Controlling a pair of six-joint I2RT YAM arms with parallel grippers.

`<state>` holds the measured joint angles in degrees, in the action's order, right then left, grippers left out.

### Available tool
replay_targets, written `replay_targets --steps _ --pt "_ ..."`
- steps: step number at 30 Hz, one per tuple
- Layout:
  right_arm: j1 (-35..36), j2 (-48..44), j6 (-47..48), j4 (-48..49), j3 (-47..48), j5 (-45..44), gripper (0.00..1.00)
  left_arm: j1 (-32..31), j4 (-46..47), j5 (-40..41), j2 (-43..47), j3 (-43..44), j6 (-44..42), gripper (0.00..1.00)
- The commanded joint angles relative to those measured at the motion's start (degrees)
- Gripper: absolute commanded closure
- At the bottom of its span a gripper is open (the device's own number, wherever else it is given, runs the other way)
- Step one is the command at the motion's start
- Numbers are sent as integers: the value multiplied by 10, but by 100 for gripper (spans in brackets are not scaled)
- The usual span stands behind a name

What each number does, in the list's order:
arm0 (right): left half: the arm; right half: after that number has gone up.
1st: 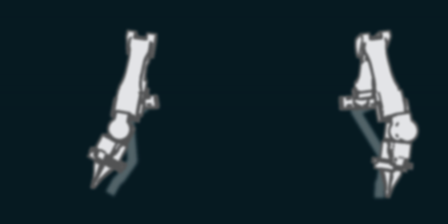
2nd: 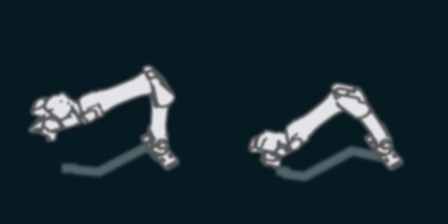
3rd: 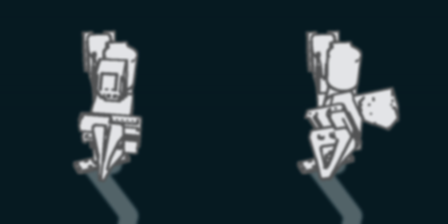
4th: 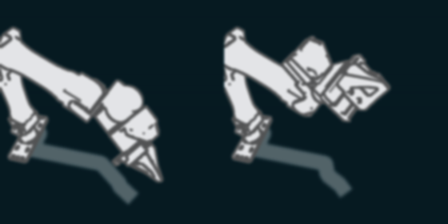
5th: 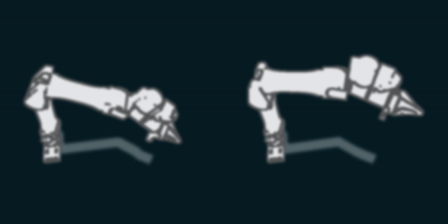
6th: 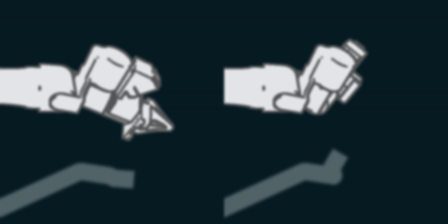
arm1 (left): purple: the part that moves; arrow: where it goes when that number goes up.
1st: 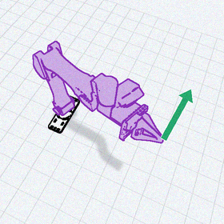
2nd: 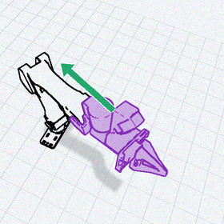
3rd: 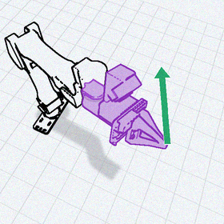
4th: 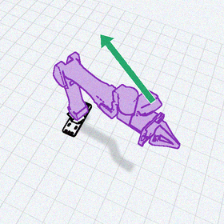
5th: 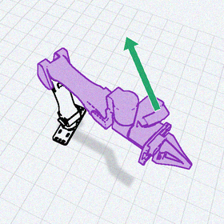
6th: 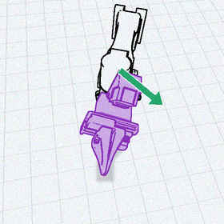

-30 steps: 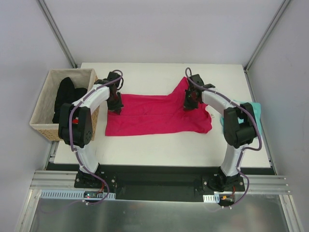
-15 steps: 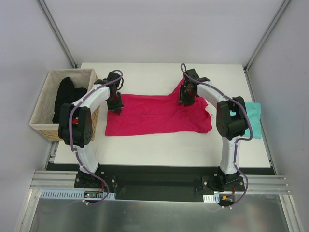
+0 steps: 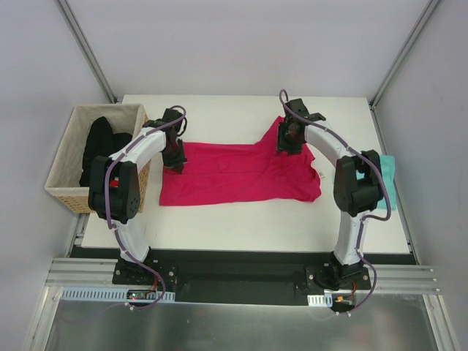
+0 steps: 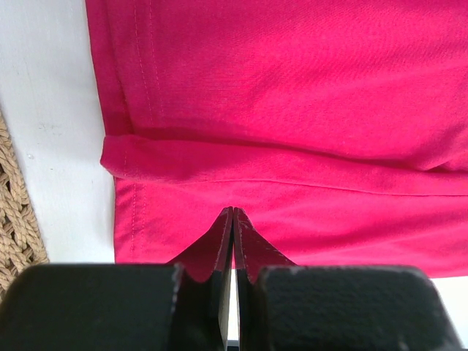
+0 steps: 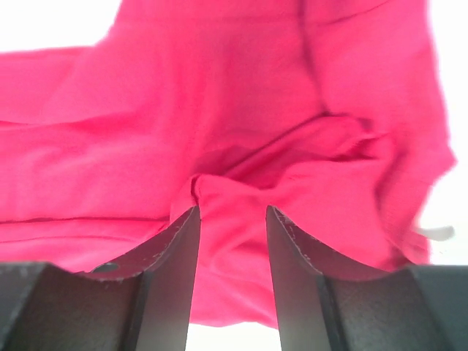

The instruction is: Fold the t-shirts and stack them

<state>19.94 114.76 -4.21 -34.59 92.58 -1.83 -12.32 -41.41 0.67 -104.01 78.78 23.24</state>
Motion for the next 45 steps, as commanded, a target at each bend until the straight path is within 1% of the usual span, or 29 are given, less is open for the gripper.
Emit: replay_targets --steps 1,5,6,10,17,23,29,31,35,37,40,41,43,45 --pt "-3 -113 7 3 -18 -61 56 -1 -16 11 27 8 -4 100" --pt "0 -174 -20 29 -99 -81 60 -1 -15 7 33 -6 -1 100" --pt "0 -182 -26 34 -113 -82 63 -1 -16 5 35 -8 0 100" --pt "3 -216 -55 40 -198 -70 64 -3 -14 2 44 -24 3 100" --pt "5 -266 -117 70 -296 -50 64 -10 -10 -1 64 -71 16 100" --pt "4 -307 -128 80 -337 -68 64 -13 -4 17 87 -123 29 99" --pt "1 -349 -144 74 -365 -97 63 -13 -1 29 108 -154 36 97" --pt "-6 -348 -150 73 -369 -92 63 -13 1 27 108 -158 37 97" --pt "-8 -301 -149 70 -351 -76 64 -13 5 22 92 -157 36 100" --pt "-9 -278 -144 68 -337 -58 67 -13 7 21 86 -152 37 100" --pt "-8 -247 -135 73 -314 -42 78 -13 9 19 80 -134 35 100" --pt "-9 -241 -132 76 -304 -42 87 -13 10 21 76 -130 34 100" --pt "-10 -221 -124 77 -289 -37 98 -13 9 22 72 -117 32 100" --pt "-12 -207 -121 77 -270 -28 99 -13 10 21 60 -109 28 100"
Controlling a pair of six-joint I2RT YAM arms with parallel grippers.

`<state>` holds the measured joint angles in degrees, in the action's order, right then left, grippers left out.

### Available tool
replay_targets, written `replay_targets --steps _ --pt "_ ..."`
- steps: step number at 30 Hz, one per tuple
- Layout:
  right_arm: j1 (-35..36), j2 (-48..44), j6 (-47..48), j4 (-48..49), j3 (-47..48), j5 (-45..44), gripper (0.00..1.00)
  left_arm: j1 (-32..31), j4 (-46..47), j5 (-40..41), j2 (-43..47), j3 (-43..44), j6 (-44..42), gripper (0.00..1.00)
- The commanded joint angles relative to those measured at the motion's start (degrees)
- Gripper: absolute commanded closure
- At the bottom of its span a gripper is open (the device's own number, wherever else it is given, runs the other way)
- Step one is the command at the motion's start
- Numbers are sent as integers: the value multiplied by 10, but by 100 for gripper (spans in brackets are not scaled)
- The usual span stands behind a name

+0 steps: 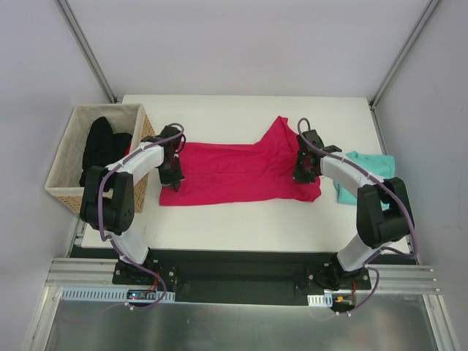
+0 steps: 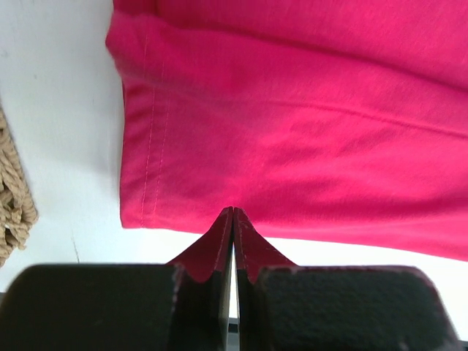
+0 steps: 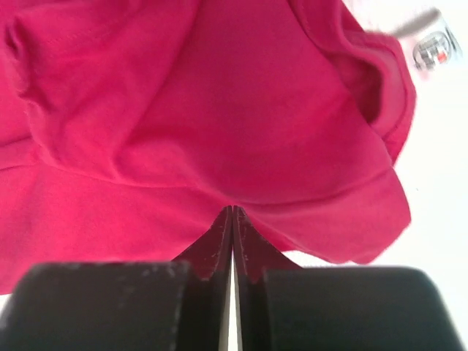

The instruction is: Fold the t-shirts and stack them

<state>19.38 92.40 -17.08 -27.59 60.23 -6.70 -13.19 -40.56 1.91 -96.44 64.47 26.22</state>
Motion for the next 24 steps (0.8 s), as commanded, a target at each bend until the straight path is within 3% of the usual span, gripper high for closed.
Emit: replay_targets --steps 1,14,24 --pt "-8 24 12 6 59 21 99 -4 1 9 -18 42 -3 100" --pt "-26 73 -1 -2 105 62 99 -2 4 -5 -67 98 -24 100" --pt "-41 107 -51 34 87 145 99 12 8 -30 -89 102 -33 100"
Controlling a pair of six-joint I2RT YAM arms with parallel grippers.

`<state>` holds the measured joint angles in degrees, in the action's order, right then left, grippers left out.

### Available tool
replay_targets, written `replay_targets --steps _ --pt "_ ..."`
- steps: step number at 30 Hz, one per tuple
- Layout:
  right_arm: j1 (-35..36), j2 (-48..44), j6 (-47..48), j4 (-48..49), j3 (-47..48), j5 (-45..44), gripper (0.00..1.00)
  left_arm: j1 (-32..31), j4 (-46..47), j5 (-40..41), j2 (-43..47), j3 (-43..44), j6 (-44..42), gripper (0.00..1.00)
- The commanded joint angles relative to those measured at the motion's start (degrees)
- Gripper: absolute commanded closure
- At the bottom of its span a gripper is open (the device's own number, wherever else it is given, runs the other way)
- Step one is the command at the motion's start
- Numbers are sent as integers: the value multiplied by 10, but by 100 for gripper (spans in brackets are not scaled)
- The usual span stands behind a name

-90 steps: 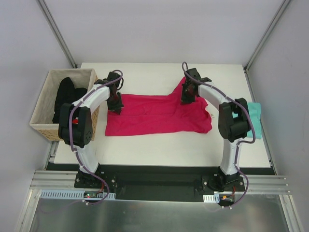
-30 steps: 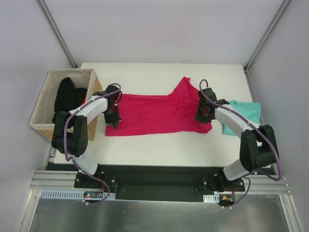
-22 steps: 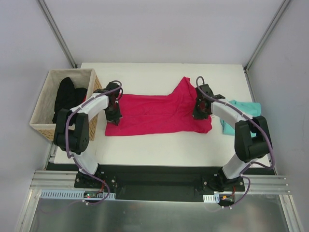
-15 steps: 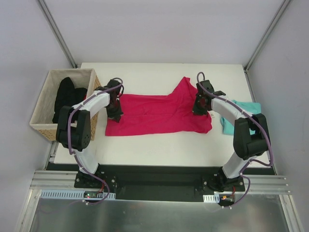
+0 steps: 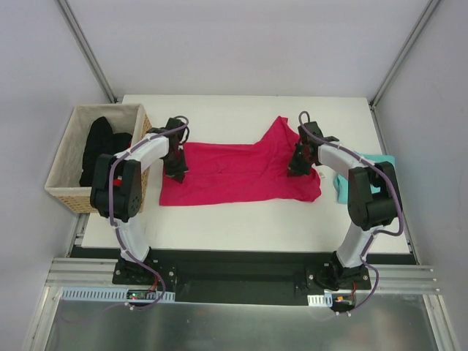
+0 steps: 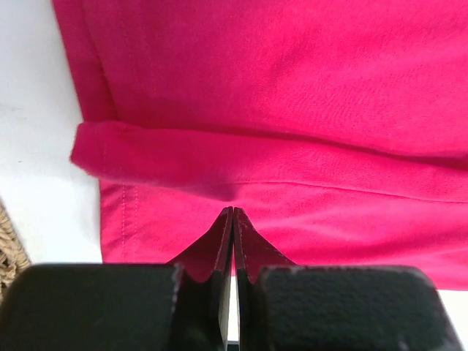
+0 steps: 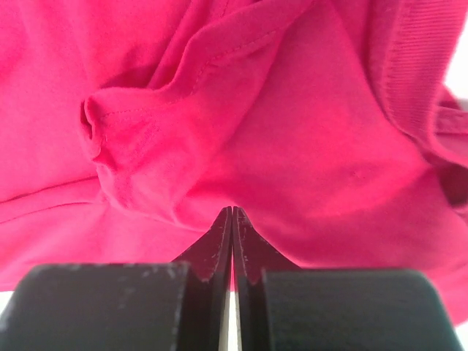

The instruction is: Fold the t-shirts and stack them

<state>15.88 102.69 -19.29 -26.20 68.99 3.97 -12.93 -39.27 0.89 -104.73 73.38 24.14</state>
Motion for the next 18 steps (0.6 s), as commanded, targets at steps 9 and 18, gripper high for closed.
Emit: replay_targets --steps 9,18 --pt "-12 2 -38 35 -25 43 99 13 10 -40 -12 -8 -17 100" --pt "-16 1 -46 44 -62 49 99 14 25 -50 -5 -39 -7 100"
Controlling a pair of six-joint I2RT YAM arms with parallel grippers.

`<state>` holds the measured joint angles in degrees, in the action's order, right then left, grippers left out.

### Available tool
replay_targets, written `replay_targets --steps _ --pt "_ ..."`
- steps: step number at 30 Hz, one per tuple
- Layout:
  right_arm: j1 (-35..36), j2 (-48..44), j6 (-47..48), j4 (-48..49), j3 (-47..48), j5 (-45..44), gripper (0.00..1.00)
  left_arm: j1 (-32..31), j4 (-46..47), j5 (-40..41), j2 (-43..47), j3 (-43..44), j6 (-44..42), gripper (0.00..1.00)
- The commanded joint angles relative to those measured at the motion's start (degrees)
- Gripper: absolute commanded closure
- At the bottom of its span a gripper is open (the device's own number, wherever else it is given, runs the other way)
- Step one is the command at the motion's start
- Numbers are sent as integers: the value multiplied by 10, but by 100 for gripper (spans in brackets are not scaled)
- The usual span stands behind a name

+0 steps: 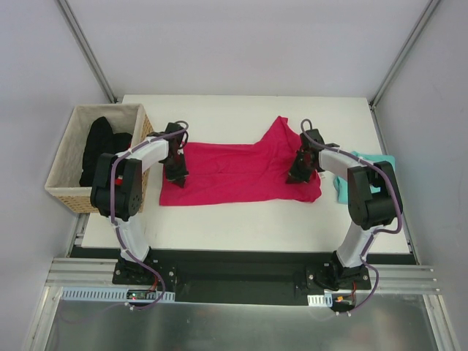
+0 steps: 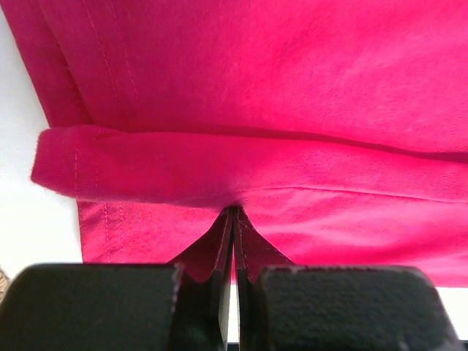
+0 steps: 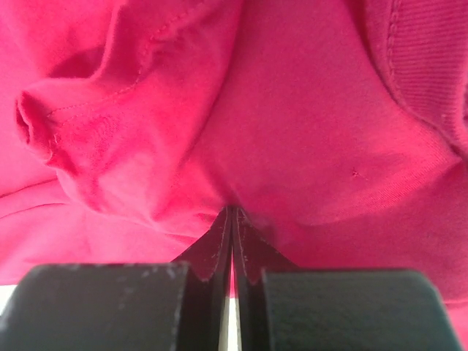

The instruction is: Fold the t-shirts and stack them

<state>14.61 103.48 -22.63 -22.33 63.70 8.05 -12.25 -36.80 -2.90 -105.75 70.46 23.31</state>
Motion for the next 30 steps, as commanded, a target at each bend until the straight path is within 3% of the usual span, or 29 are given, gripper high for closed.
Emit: replay_targets --steps 1,30 --pt "-4 -6 -14 5 -12 8 99 7 1 -12 7 -13 2 100" --pt "1 -85 -72 -14 -116 -23 99 6 15 -27 54 -102 26 100"
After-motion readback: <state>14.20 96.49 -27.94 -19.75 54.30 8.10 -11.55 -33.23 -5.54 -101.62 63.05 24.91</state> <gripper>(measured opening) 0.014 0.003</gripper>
